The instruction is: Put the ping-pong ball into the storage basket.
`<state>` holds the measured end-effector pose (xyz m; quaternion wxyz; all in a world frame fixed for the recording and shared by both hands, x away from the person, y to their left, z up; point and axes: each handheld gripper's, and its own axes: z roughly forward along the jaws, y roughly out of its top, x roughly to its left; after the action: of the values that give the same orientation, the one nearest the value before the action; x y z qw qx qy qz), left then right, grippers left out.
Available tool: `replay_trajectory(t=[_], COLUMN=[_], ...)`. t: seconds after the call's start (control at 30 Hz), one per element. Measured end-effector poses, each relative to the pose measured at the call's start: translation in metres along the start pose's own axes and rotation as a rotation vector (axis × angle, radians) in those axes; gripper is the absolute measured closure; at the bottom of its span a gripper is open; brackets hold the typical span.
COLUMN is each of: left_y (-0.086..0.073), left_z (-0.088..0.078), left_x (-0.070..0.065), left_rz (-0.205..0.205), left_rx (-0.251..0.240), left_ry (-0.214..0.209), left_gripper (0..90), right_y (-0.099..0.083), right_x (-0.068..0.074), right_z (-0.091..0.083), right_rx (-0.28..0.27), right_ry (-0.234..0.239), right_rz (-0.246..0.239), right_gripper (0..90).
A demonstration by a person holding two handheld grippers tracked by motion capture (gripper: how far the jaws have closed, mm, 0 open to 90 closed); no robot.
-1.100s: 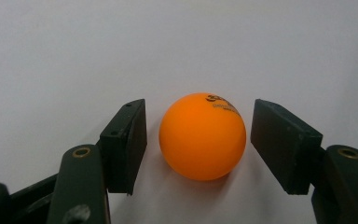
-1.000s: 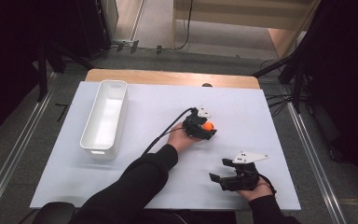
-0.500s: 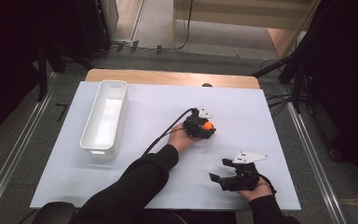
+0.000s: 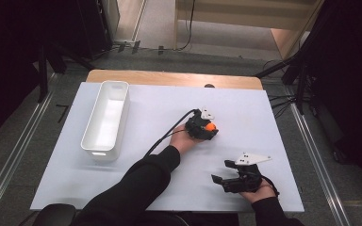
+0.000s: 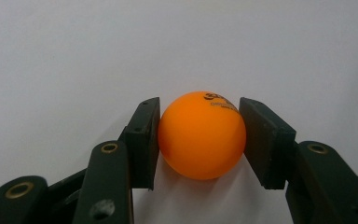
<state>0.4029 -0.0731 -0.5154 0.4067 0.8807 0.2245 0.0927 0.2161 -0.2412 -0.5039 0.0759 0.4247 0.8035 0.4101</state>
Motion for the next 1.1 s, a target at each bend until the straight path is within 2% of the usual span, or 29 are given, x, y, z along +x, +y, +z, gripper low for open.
replay_trajectory(t=[0.1,0.47,1.0,1.1], left_y=[0.0,0.001,0.006,0.005], left_z=[-0.001,-0.01,-0.027,-0.031], left_x=[0.0,0.005,0.009,0.01], left_rz=[-0.018,-0.027,-0.03,-0.043], left_rx=[-0.011,-0.028,-0.011,-0.011], left_ry=[-0.003,-0.01,-0.043,-0.057], left_gripper=[50.9,50.8,50.8,50.8], right_y=[0.0,0.0,0.0,0.0], right_x=[0.0,0.0,0.0,0.0], right_z=[0.0,0.0,0.001,0.001], right_rx=[-0.001,0.003,0.001,0.003], right_ry=[0.0,0.001,-0.002,-0.002], right_rz=[0.002,0.004,0.0,0.002], right_gripper=[17.2,17.2,17.2,17.2])
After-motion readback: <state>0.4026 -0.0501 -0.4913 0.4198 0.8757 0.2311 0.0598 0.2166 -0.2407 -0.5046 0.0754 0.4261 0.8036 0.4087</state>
